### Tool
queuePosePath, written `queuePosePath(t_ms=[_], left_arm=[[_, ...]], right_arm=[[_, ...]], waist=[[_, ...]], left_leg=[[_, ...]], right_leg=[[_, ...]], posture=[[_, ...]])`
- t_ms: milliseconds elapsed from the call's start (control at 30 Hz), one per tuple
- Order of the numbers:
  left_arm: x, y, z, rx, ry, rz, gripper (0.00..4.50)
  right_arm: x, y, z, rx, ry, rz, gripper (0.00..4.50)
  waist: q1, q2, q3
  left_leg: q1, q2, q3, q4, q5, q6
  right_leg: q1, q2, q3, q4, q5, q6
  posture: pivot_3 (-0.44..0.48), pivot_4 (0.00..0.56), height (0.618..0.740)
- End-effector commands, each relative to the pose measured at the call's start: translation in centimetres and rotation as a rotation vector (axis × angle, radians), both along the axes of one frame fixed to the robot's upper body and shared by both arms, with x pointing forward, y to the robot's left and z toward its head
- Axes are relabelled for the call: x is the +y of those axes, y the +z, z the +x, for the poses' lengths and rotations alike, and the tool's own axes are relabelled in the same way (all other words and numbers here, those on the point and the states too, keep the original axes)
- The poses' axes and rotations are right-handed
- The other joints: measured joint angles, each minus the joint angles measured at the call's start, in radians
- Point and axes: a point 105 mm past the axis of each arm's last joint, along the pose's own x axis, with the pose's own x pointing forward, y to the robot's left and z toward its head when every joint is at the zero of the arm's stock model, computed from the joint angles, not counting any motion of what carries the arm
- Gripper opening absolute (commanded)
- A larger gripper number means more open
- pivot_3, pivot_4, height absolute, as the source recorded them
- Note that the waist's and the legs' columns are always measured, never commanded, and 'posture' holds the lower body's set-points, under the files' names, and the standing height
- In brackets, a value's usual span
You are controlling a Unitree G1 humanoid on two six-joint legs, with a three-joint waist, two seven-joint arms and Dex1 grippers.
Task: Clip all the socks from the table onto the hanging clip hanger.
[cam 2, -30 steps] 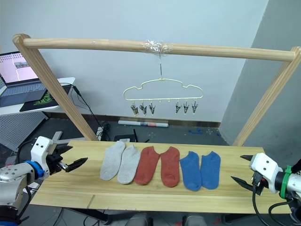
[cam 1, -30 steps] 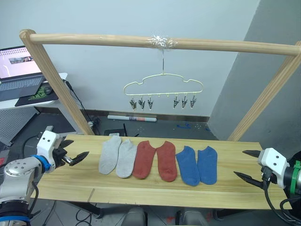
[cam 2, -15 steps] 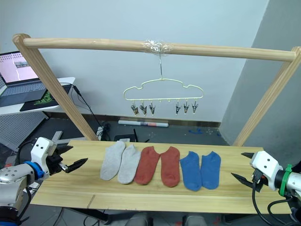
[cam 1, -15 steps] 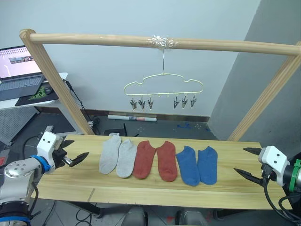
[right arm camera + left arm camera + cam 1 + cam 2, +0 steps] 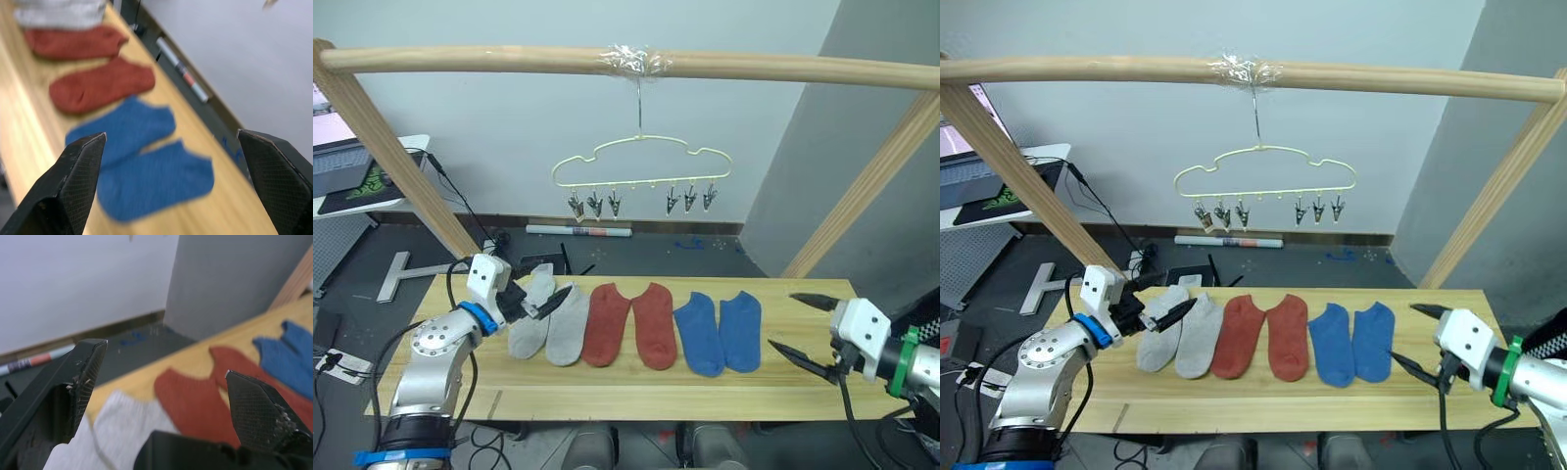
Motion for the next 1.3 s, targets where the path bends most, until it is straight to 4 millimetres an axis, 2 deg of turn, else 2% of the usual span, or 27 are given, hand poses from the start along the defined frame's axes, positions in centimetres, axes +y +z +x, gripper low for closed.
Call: queuePosePath(t_ms=[33,233,400,500,567,667,1067,1300], left_arm=[[-1.6,2.9,0.2,-0.128,0.034,-0.089,4.49],[-1.2,6.2,1.2,-0.348,0.23,-0.141,4.49],[-1.7,7.2,1.9,-0.393,0.285,-0.222,4.49],[-2.8,7.3,2.2,-0.409,0.255,-0.232,3.93],[-3.0,7.3,2.6,-0.409,0.254,-0.231,3.4],[-2.4,7.2,3.6,-0.407,0.31,-0.232,3.4],[-3.4,8.0,6.6,-0.392,0.336,-0.27,3.4],[-4.0,8.4,7.1,-0.397,0.315,-0.281,3.4]], right_arm=[[2.8,2.4,0.6,-0.064,0.038,0.089,4.5],[5.0,4.8,2.1,-0.118,0.063,0.171,4.5],[6.7,6.1,3.1,-0.146,0.106,0.203,4.5],[7.6,6.3,3.4,-0.146,0.14,0.211,4.5],[8.0,6.5,3.5,-0.144,0.16,0.21,4.5],[8.4,6.8,3.6,-0.146,0.175,0.209,4.5],[9.2,7.9,3.6,-0.157,0.207,0.215,4.5],[10.0,8.7,3.3,-0.18,0.243,0.21,4.5]], waist=[[-0.003,0.0,0.009],[-0.008,-0.004,0.024],[-0.012,-0.003,0.028],[-0.012,-0.003,0.03],[-0.012,-0.002,0.031],[-0.013,-0.002,0.032],[-0.019,-0.002,0.033],[-0.022,-0.002,0.033]], left_leg=[[0.0,0.0,0.0,0.0,0.0,0.0],[-0.004,0.0,-0.002,0.0,-0.002,-0.003],[-0.008,-0.001,-0.005,0.001,-0.002,-0.003],[-0.008,-0.001,-0.006,0.001,-0.002,-0.003],[-0.01,-0.001,-0.008,0.001,-0.002,-0.003],[-0.011,-0.002,-0.009,0.001,-0.002,-0.003],[-0.013,-0.004,-0.012,0.001,-0.002,-0.003],[-0.014,-0.005,-0.013,0.001,-0.002,-0.003]], right_leg=[[0.0,0.0,0.0,0.0,0.0,0.0],[-0.002,0.0,-0.002,-0.002,0.0,0.0],[-0.003,0.0,-0.004,-0.004,0.001,0.0],[-0.003,0.0,-0.005,-0.005,0.001,0.0],[-0.004,0.0,-0.007,-0.006,0.001,0.0],[-0.004,0.0,-0.008,-0.006,0.001,0.0],[-0.005,0.0,-0.011,-0.006,0.001,0.0],[-0.005,0.0,-0.011,-0.006,0.003,-0.003]], posture=[[-0.054,0.206,0.72],[-0.042,0.213,0.72],[-0.037,0.218,0.72],[-0.035,0.219,0.72],[-0.036,0.22,0.72],[-0.034,0.219,0.72],[-0.042,0.212,0.72],[-0.046,0.208,0.72]])
